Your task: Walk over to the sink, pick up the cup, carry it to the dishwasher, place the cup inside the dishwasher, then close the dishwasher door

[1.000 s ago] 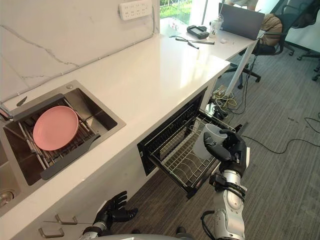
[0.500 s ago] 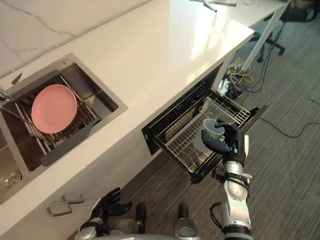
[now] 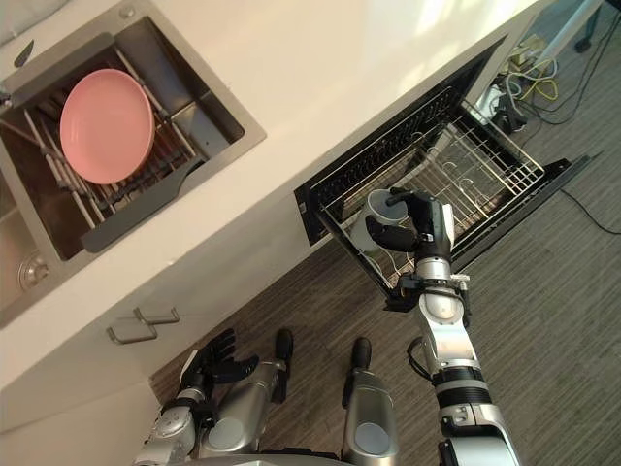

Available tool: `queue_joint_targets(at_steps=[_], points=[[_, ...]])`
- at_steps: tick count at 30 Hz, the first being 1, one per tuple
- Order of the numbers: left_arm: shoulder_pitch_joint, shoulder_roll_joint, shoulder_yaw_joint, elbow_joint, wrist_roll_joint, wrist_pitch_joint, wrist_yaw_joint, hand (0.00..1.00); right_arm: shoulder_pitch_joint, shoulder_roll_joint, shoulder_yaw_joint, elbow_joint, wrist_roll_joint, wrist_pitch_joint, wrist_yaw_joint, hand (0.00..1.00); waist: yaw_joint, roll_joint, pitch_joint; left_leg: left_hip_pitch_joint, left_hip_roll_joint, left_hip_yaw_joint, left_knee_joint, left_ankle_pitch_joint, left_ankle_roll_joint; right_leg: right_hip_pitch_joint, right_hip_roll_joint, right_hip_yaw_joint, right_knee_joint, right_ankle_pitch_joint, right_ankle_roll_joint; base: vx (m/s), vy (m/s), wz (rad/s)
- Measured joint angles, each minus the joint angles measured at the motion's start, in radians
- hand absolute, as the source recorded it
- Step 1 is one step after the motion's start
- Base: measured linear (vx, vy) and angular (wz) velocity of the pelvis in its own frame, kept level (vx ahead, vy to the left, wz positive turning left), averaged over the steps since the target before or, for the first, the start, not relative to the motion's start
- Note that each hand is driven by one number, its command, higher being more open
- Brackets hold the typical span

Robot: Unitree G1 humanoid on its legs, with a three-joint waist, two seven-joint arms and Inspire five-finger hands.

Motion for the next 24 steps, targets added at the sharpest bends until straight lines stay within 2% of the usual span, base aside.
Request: queue_joint_targets(at_steps=[5, 16, 23, 24], points=[[-0.008, 0.000, -0.006, 0.001, -0.013, -0.003, 0.008, 0.90, -0.094, -0.039, 0.028, 0.081, -0.065, 0.018, -0.010, 0.30, 0.016, 0.008, 0.007, -0.016, 0.000, -0.008, -0.003, 0.013, -0.003, -0.022, -0.002, -0.006, 0.019, -0.003, -0.004, -0.04, -0.009, 0.05], [-0.030, -0.008, -0.022, 0.007, -0.014, -0.013, 0.012, 0.90, -0.248, -0.093, 0.057, 0.244, -0.329, 0.081, -0.077, 0.30, 0.028, 0.012, 0.009, -0.037, -0.010, -0.036, -0.030, 0.044, -0.010, -0.053, -0.014, -0.032, 0.043, -0.018, -0.010, 0.00, -0.002, 0.08], [-0.051, -0.011, -0.044, 0.013, -0.014, -0.014, 0.017, 0.90, -0.289, -0.107, 0.076, 0.305, -0.379, 0.096, -0.080, 0.30, 0.031, 0.015, 0.014, -0.045, -0.010, -0.038, -0.038, 0.051, -0.013, -0.069, -0.015, -0.033, 0.052, -0.021, -0.011, 0.00, 0.001, 0.01], [-0.057, -0.016, -0.049, 0.017, -0.014, -0.014, 0.019, 0.90, -0.292, -0.109, 0.087, 0.315, -0.388, 0.099, -0.080, 0.90, 0.031, 0.015, 0.014, -0.045, -0.010, -0.038, -0.038, 0.051, -0.013, -0.069, -0.014, -0.033, 0.052, -0.021, -0.011, 0.00, 0.000, 0.00]])
